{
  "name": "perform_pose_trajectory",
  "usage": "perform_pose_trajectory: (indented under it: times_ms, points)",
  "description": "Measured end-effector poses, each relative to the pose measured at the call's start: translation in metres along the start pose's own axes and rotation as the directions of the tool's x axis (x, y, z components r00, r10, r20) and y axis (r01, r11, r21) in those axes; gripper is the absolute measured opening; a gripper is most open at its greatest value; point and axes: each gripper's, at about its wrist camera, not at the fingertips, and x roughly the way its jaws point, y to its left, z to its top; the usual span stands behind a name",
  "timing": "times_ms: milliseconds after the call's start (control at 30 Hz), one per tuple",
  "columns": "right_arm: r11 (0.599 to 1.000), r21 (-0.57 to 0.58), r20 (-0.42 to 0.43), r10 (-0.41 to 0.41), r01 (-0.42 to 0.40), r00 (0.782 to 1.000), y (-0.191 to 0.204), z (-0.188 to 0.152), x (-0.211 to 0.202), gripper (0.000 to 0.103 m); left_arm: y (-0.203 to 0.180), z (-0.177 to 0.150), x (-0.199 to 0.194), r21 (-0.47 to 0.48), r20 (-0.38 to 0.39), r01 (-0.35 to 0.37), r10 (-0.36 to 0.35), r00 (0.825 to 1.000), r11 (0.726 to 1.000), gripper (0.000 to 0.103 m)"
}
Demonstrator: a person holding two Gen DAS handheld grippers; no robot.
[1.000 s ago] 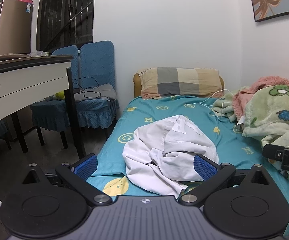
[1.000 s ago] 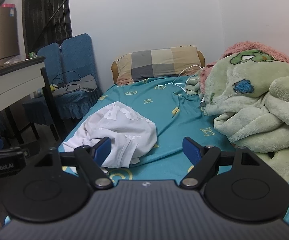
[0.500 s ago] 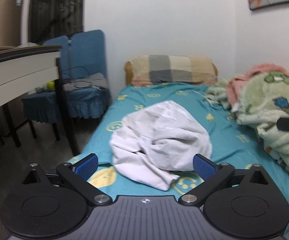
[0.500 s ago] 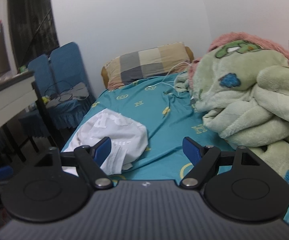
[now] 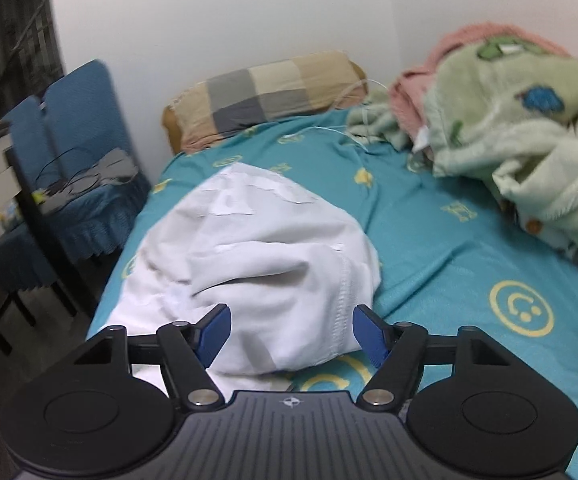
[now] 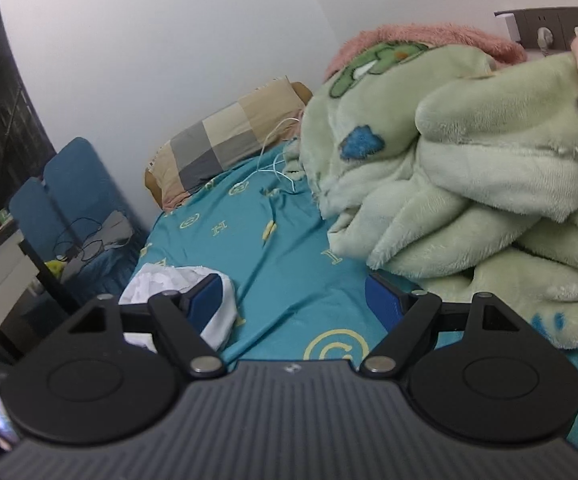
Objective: Fold clothes
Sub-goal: 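Grasp the white T-shirt edge with the left gripper while the right gripper grasps another edge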
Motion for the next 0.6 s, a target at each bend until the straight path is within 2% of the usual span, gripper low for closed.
perform_pose_trajectory:
  times_ms: [67,167,233,300,400,600]
  points:
    - [1.0,-0.017,-0.018,0.003,-0.003,1.0,0.003,-0.002,0.008,0.08,-0.008,0.0,0.012,0.02,0.015,0.019,-0.019,1.0,1.0,0.064]
    - [0.999,-0.038,-0.037,-0.003,0.001,0.999,0.008,-0.006,0.019,0.08,-0.018,0.001,0.03,0.031,0.035,0.042,-0.043,0.998,0.999,0.044]
    - [0.999,-0.047,-0.051,-0.01,0.007,0.999,0.009,-0.008,0.028,0.08,-0.015,0.005,0.035,0.009,0.045,0.048,-0.049,0.998,0.999,0.013]
    - [0.999,-0.045,-0.069,-0.014,0.011,0.998,0.008,-0.009,0.036,0.08,-0.006,0.009,0.03,-0.028,0.064,0.067,-0.065,0.996,0.997,0.01]
    - [0.999,-0.035,-0.078,0.008,-0.011,0.997,0.008,-0.01,0.042,0.08,0.019,0.021,0.002,-0.089,0.104,0.122,-0.112,0.988,0.989,0.008]
    - [0.989,-0.046,-0.07,0.138,-0.141,0.988,0.018,-0.012,0.036,0.08,0.073,0.039,-0.086,-0.144,0.214,0.256,-0.222,0.951,0.956,0.008]
